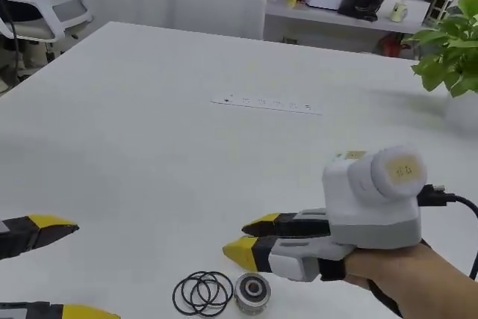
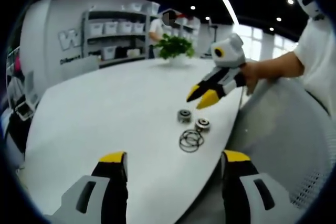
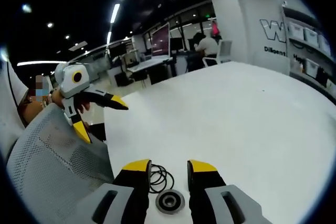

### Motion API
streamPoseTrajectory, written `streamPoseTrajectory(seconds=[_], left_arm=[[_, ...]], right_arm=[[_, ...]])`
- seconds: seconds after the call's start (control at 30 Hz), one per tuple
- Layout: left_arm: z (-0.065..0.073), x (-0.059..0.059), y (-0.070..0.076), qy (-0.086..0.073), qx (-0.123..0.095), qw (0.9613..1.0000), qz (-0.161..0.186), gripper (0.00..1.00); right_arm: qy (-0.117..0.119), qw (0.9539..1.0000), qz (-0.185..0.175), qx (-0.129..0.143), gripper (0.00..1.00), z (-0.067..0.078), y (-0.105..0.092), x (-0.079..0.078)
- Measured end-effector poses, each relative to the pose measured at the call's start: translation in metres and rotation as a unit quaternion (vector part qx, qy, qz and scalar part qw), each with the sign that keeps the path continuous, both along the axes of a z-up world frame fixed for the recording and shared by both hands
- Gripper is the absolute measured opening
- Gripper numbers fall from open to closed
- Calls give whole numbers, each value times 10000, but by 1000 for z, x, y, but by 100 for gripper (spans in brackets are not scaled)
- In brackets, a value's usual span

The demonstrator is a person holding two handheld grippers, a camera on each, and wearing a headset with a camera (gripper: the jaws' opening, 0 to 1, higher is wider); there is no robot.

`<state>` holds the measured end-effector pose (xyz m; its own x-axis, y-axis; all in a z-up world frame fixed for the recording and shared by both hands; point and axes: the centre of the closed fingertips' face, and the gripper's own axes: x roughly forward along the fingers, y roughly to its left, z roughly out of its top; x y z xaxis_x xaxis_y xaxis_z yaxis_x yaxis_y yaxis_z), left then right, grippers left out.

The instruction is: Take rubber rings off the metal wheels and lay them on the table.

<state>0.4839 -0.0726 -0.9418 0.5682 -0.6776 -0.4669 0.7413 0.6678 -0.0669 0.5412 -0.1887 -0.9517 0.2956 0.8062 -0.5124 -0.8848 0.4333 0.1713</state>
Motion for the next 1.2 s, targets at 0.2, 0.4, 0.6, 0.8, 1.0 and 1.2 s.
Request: streamPoseTrajectory(seconds=[0.2, 0.4, 0.6, 0.8, 1.0, 1.2], left_arm=[[4, -1, -3, -23, -10, 10000, -75, 78], [6, 0, -2, -16, 6, 10000, -68, 80], [5, 5, -1, 0, 77, 10000, 30, 91], [5, 4, -4, 66, 66, 10000, -12, 93], [1, 2, -7, 125, 35, 9999, -113, 94], [-7, -3, -12, 260, 139, 9993, -230, 99]], right_arm=[[-77, 9999, 75, 62, 34, 14, -6, -3], [-100, 9999, 134, 37, 44, 22, -20, -6], [-200, 9995, 40, 229, 54, 40, -35, -6], [-178, 9991, -44, 375, 71, 47, -59, -11], [-157, 9990, -243, 334, 85, 45, -85, -21], [6, 9976, -563, 402, 95, 37, -106, -33]])
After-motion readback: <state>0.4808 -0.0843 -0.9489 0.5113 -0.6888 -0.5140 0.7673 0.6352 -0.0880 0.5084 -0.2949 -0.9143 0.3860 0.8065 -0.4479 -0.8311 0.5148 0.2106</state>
